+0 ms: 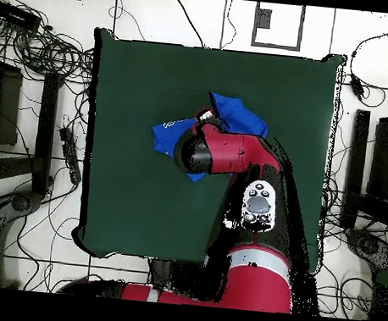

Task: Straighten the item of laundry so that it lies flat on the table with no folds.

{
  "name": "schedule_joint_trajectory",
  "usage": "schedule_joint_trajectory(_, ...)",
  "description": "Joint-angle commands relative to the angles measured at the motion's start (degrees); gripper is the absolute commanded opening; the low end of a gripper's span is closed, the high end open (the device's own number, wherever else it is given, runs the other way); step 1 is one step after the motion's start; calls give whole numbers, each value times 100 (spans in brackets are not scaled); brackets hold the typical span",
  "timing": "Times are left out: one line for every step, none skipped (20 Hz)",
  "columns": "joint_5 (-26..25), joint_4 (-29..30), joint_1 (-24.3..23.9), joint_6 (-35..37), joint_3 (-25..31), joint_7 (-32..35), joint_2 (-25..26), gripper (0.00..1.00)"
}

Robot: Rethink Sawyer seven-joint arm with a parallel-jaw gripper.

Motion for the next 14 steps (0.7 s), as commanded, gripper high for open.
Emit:
schedule_joint_trajectory(187, 187, 436, -275, 382, 444, 469, 100)
schedule_joint_trajectory(196, 146, 536, -333, 249, 539, 504, 100)
schedule_joint_trajectory(210, 159, 535, -352, 252, 553, 505, 100)
schedule_joint_trajectory(217, 118, 617, -401, 142, 609, 533, 100)
schedule_joint_trajectory(228, 77, 693, -443, 50, 651, 548, 100)
schedule_joint_trajectory(283, 110, 678, -529, 83, 694, 544, 100)
schedule_joint_trajectory(338, 141, 656, -505, 120, 708, 529, 100)
schedule_joint_trajectory(388, 124, 771, -481, -22, 790, 523, 100)
schedule_joint_trajectory(404, 110, 808, -441, -77, 786, 503, 100)
schedule_joint_trajectory(422, 136, 829, -395, -91, 770, 442, 100)
schedule_joint_trajectory(430, 161, 828, -348, -81, 734, 392, 100)
schedule_joint_trajectory(438, 184, 847, -212, -108, 687, 296, 100)
schedule_joint_trajectory(450, 224, 849, -137, -102, 658, 226, 100)
schedule_joint_trajectory(458, 315, 801, 30, -17, 564, 94, 100)
